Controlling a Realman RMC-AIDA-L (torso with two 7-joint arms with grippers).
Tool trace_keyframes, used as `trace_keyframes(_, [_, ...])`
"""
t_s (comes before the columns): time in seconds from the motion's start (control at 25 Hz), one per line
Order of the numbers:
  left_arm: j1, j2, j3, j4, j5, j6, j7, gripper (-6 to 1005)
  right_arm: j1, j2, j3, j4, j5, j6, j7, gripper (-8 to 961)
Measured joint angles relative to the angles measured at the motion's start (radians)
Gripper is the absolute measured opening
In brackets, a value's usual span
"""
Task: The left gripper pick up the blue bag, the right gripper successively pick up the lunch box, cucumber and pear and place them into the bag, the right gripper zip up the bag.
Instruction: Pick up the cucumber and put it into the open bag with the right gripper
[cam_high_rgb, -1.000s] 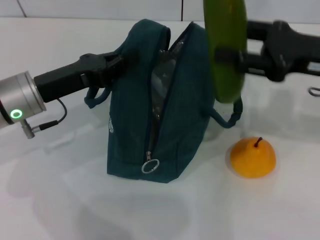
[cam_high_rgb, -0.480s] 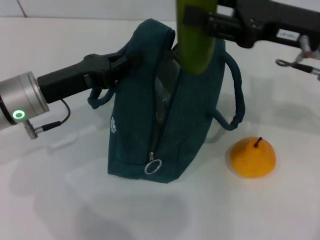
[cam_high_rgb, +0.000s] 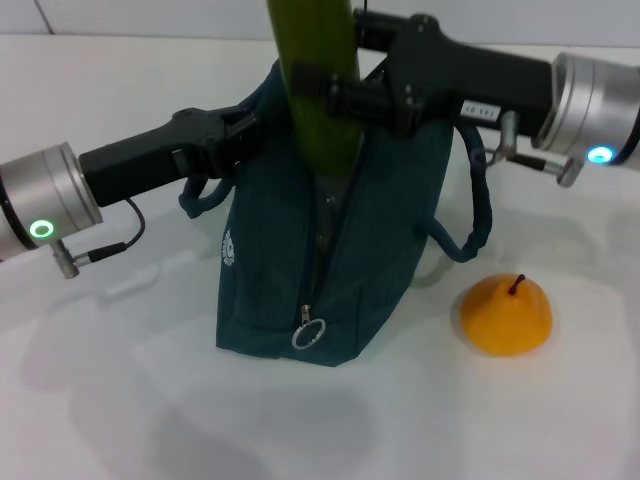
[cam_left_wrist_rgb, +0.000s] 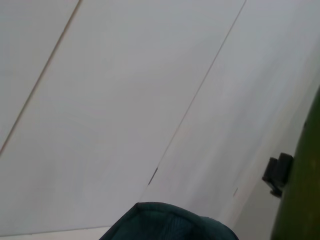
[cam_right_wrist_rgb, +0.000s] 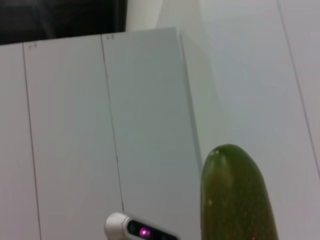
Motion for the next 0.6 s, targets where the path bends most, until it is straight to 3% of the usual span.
trace_keyframes(0.36, [0.000,-0.001,0.000,-0.002,0.000,-0.001,0.003,42,-0.083,0.000,-0.126,0.002,0.116,0.000,-0.129,564])
trace_keyframes(0.6, [-0.013,-0.001,0.000,-0.003,0.002,-0.004,0.003,42,-0.101,0.000,-0.189,0.010,0.134,0.017,-0.170,565])
